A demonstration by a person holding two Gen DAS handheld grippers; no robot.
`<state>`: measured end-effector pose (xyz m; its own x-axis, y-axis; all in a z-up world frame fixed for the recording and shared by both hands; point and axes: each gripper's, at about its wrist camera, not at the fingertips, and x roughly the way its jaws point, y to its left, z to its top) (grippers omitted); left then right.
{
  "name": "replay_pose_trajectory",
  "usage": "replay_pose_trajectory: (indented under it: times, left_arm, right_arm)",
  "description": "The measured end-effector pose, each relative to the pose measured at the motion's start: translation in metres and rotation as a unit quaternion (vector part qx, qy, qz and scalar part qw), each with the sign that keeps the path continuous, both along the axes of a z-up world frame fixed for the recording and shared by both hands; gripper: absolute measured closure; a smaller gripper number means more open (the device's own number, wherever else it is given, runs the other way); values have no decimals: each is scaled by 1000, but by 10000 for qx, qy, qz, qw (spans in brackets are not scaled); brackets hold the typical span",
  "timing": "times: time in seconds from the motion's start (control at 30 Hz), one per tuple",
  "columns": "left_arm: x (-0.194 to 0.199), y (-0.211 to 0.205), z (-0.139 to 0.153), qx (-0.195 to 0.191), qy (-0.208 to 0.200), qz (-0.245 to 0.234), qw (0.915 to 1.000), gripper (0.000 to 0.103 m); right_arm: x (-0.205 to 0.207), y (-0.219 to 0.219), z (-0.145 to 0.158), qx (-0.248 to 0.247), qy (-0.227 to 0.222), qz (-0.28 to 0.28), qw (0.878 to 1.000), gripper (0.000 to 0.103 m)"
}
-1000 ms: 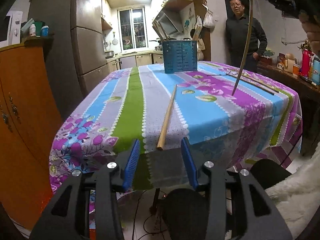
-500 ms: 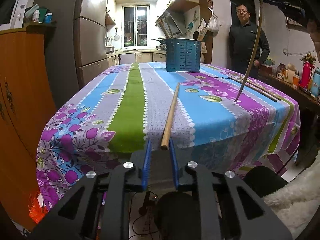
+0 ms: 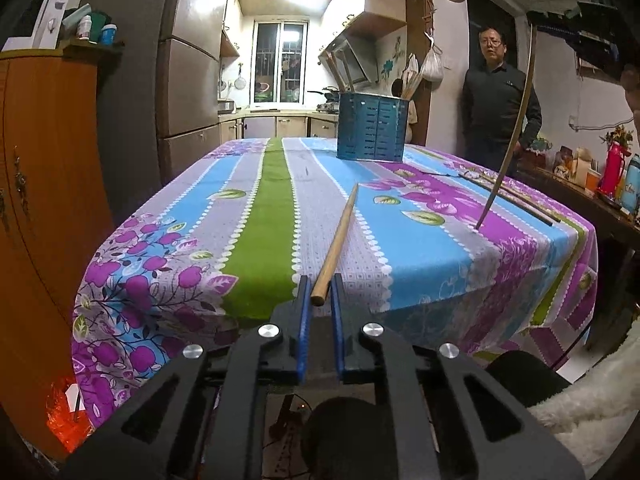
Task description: Organize utensils
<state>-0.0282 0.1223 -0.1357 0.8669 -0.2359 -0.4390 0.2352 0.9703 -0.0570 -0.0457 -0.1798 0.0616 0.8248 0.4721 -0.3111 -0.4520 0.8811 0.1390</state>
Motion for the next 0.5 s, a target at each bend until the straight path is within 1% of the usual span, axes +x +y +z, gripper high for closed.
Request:
replay_pose_trajectory:
  times: [0.13,0.23,0.5]
  left_arm:
    - [1,3,4,-84,-83,89,9999,95]
    - [1,5,14,-162,-218,152,9995,95]
    - [6,3,71,-229,-873,201,9957,96]
  right_arm:
    - [-2,1,1,-18,-14,18,10000,95]
    - [-4,1,3,-7,-48,11,10000,95]
    - [-3,-5,5,60,-126,-38,9999,95]
